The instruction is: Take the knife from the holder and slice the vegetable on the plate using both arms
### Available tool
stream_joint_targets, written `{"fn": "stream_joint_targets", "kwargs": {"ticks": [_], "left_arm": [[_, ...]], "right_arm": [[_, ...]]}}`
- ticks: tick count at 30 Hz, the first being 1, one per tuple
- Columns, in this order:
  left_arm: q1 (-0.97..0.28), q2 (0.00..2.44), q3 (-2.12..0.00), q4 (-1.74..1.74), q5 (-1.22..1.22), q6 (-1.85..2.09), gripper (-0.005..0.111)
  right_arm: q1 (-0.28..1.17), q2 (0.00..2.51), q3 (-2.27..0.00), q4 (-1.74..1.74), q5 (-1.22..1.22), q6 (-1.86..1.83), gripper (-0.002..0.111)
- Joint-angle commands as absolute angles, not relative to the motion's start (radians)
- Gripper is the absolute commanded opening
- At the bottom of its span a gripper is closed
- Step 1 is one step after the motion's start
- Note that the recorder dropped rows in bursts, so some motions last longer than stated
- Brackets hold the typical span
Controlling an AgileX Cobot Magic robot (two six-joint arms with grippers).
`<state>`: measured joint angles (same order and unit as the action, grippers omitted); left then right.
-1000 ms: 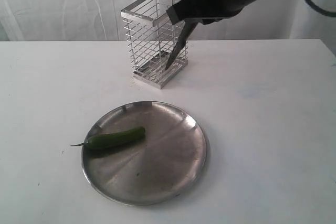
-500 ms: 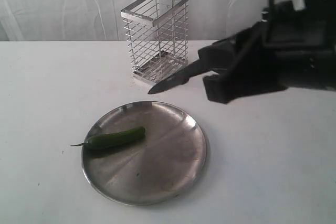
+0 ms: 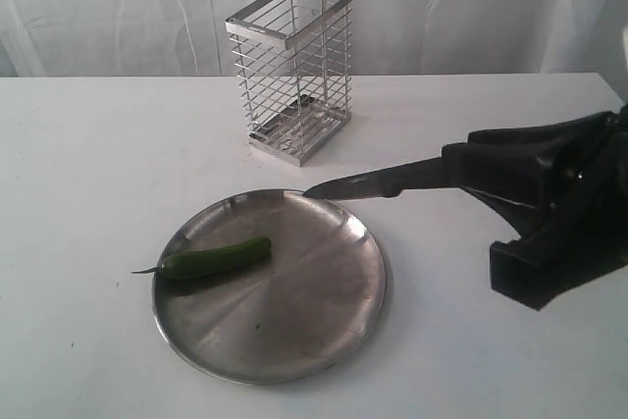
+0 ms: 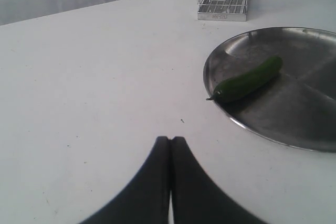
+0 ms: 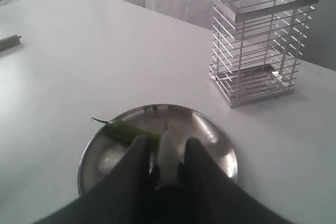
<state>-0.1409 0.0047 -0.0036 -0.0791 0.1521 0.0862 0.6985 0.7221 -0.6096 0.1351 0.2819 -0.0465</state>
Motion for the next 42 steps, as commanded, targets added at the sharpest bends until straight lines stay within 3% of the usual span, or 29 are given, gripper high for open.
{"fn": "stream_joint_targets", "kwargs": {"ticks": [1, 12, 16, 23, 30, 33, 36, 38, 42], "left_arm": [[-0.142, 0.000, 0.000, -0.080, 0.150, 0.086, 0.000], [-0.142, 0.000, 0.000, -0.109, 0.087, 0.060, 0.000], [-0.142, 0.000, 0.000, -0.401, -0.096, -0.252, 0.000], [-0.145, 0.000, -0.039, -0.389, -0.043, -0.525, 0.000], [-0.300, 0.019, -0.157, -0.428, 0.096, -0.397, 0.000], [-0.386, 0.113, -0.177, -0.466, 0.075, -0.228, 0.008], [-0.529, 0.353, -0.183, -0.451, -0.142, -0.145, 0.041], [-0.608, 0.520, -0.191, -0.357, -0.318, -0.211, 0.045], [-0.683, 0.887, -0.301, -0.132, -0.534, -0.322, 0.044]], "right_arm": [[0.702, 0.665, -0.580, 0.164, 0.176, -0.041, 0.000], [0.702, 0.543, -0.580, 0.183, 0.108, -0.041, 0.000], [0.702, 0.541, -0.580, 0.240, 0.113, -0.040, 0.000], [0.729, 0.601, -0.586, 0.317, 0.100, -0.072, 0.000], [0.857, 0.759, -0.696, 0.314, 0.027, -0.148, 0.000], [0.894, 0.854, -0.758, 0.314, 0.019, -0.157, 0.000], [0.926, 0.970, -0.856, 0.314, -0.053, -0.183, 0.000], [0.926, 1.021, -0.901, 0.314, -0.055, -0.181, 0.000], [0.926, 1.077, -0.947, 0.314, -0.062, -0.181, 0.000]]}}
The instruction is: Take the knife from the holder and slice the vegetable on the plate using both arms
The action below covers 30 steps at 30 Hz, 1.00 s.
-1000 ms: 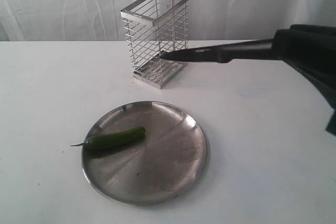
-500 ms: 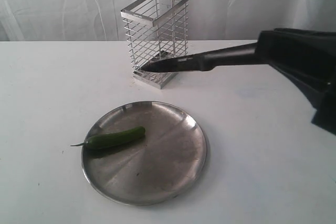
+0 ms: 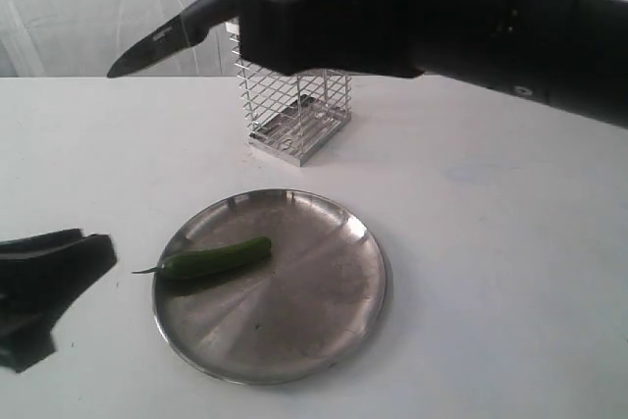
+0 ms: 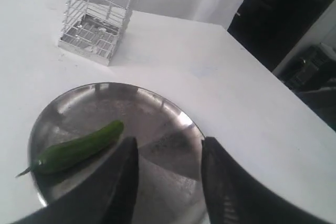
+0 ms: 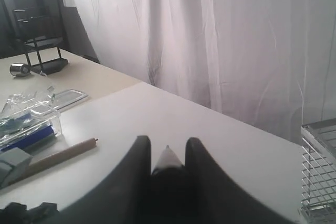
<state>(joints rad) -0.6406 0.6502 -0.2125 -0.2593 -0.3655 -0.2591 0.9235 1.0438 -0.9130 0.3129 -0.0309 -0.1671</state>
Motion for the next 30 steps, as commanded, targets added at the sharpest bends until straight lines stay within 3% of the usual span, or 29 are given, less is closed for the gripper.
{"fn": "stream_joint_targets", "kwargs": {"ticks": [1, 6, 17, 30], "left_arm": [[-0.683, 0.970, -0.351, -0.132, -0.574, -0.312, 0.044], [-0.683, 1.165, -0.522, -0.188, -0.652, -0.157, 0.044], [-0.679, 1.117, -0.549, -0.466, -0.550, 0.218, 0.042], [-0.681, 1.067, -0.549, -0.462, -0.454, 0.207, 0.042]], "right_arm": [[0.926, 1.083, -0.953, 0.317, -0.069, -0.181, 0.000], [0.926, 1.089, -0.954, 0.317, 0.048, -0.171, 0.000], [0.926, 1.149, -0.954, 0.264, 0.403, -0.180, 0.000], [0.926, 1.200, -0.956, 0.261, 0.411, -0.180, 0.000]]}}
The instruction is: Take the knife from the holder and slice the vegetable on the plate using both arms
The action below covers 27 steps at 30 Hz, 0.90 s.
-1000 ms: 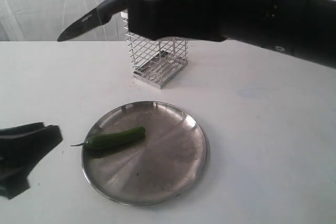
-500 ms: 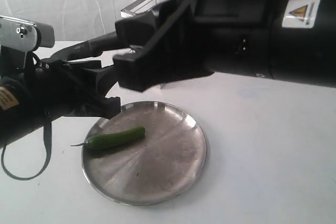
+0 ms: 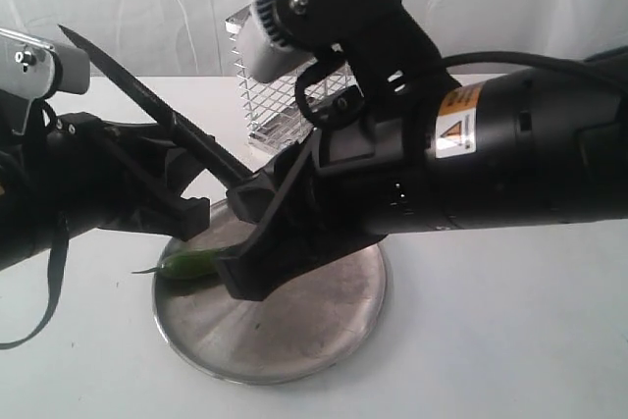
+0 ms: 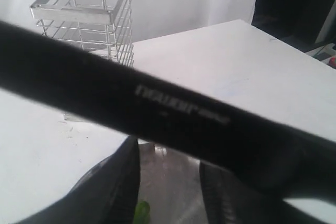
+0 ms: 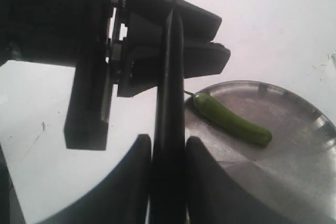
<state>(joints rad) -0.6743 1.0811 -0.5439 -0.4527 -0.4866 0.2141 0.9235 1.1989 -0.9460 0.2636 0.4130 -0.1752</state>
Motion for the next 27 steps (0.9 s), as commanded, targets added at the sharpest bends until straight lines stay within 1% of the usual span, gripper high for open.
{"fn": "stream_joint_targets", "kwargs": {"ticks": [1, 5, 10, 16, 18, 27], "left_arm": [[-0.681, 1.067, -0.549, -0.462, -0.438, 0.202, 0.042], [-0.681, 1.067, -0.549, -0.418, -0.388, 0.162, 0.042], [-0.691, 1.067, -0.549, -0.309, -0.410, 0.022, 0.042], [-0.705, 1.067, -0.549, -0.024, -0.479, -0.279, 0.042], [-0.711, 1.067, -0.549, 0.042, -0.496, -0.321, 0.042], [-0.711, 1.067, -0.549, 0.080, -0.478, -0.371, 0.042]], "right_arm": [[0.926, 1.200, -0.957, 0.262, 0.400, -0.180, 0.000], [0.926, 1.200, -0.957, 0.284, 0.352, -0.180, 0.000], [0.926, 1.200, -0.957, 0.304, 0.354, -0.180, 0.000], [0.926, 1.200, -0.957, 0.317, 0.350, -0.180, 0.000], [0.926, 1.200, -0.957, 0.317, 0.350, -0.180, 0.000], [0.926, 1.200, -0.957, 0.316, 0.318, -0.180, 0.000]]}}
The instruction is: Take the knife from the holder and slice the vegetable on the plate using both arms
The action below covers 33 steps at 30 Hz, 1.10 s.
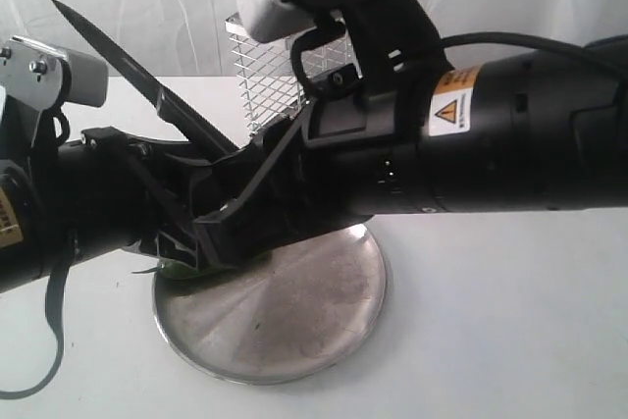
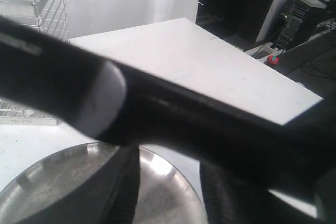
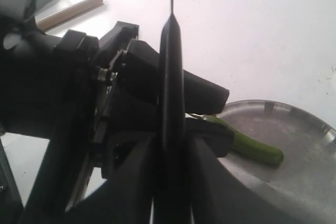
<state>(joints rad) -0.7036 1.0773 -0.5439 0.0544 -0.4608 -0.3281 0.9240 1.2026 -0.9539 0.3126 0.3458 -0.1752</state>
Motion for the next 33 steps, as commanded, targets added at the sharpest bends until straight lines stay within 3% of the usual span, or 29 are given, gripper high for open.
{"fn": "stream_joint_targets", "kwargs": {"ticks": [1, 22, 29, 33], "left_arm": [[-0.711, 1.067, -0.549, 0.091, -0.483, -0.391, 0.042], [-0.711, 1.064, -0.549, 0.198, -0.521, -0.450, 0.042], [-0.709, 0.999, -0.549, 0.188, -0.299, -0.354, 0.044], [-0.709, 0.933, -0.549, 0.188, -0.117, -0.180, 0.056]], "right_arm": [[0.926, 1.200, -0.957, 0.316, 0.316, -0.180, 0.000], [0.926, 1.248, -0.957, 0.324, 0.305, -0.168, 0.000], [0.883, 1.193, -0.957, 0.084, 0.388, 0.085, 0.000], [0.878, 1.156, -0.955, -0.160, 0.543, 0.315, 0.000]]}}
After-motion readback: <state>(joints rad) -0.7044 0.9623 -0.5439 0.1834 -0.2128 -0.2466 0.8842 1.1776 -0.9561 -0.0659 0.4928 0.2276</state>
